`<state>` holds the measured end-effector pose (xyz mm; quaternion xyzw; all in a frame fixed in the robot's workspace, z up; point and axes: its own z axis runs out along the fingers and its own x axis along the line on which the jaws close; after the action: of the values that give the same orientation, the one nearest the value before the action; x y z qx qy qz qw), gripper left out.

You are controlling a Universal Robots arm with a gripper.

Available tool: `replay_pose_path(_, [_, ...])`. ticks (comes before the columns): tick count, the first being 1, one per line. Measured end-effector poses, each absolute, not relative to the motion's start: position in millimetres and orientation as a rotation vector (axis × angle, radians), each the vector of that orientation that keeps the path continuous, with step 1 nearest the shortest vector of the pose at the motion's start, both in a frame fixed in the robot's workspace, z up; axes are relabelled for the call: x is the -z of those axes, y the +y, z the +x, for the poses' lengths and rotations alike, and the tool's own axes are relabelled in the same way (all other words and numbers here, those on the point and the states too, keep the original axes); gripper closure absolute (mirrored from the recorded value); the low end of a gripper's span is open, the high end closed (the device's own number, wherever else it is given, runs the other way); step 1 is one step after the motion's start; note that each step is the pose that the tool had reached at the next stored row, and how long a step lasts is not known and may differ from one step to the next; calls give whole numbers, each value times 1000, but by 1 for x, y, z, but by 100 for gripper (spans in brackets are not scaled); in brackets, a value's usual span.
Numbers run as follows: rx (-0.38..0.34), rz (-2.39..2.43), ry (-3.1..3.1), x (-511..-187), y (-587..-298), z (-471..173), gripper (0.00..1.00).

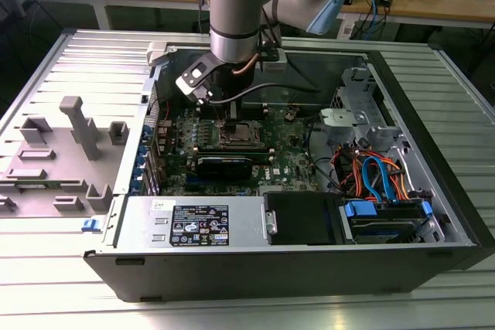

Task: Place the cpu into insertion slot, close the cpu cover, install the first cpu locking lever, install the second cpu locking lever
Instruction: 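Close the cpu cover, then install the first cpu locking lever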

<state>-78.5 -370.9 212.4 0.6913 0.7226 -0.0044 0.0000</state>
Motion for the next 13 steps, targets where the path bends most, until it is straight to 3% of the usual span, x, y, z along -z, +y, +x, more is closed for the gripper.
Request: replay_pose_path(13, [14, 2172, 2270, -212, -371, -58, 89])
